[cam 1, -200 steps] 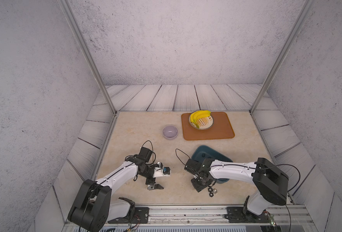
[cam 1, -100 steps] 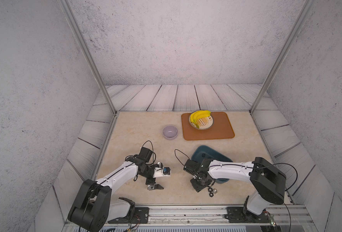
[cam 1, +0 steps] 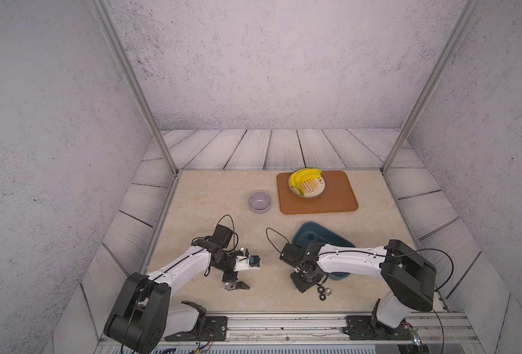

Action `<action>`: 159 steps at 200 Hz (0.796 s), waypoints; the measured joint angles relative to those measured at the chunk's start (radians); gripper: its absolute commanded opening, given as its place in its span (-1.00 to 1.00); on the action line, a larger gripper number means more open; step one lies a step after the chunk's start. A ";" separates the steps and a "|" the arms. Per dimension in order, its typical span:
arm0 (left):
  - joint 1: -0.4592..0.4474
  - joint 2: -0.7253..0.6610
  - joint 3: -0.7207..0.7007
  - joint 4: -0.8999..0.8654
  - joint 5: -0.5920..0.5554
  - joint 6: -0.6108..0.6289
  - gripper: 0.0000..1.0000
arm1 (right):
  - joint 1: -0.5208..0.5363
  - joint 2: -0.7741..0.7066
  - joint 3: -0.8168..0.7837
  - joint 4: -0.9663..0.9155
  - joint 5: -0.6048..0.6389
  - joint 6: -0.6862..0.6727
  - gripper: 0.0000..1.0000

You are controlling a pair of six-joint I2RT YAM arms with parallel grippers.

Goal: Put the nuts on the desktop into the storage box
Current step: Pick up the nut from the center of the board.

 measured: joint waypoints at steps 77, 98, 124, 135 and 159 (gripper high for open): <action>-0.005 0.001 0.000 0.000 -0.007 0.000 0.97 | 0.000 -0.008 0.000 0.010 0.007 0.002 -0.11; -0.005 0.004 0.000 0.000 -0.008 0.000 0.97 | 0.000 -0.008 0.000 0.016 0.006 0.002 -0.13; -0.010 0.007 0.000 0.000 -0.010 0.000 0.97 | 0.001 -0.006 0.000 0.023 0.006 0.003 -0.30; -0.010 0.007 0.000 0.000 -0.013 0.000 0.97 | 0.001 -0.006 0.000 0.024 0.006 0.004 -0.30; -0.011 0.011 0.000 0.000 -0.016 0.000 0.97 | 0.001 -0.006 0.000 0.023 0.006 0.003 -0.36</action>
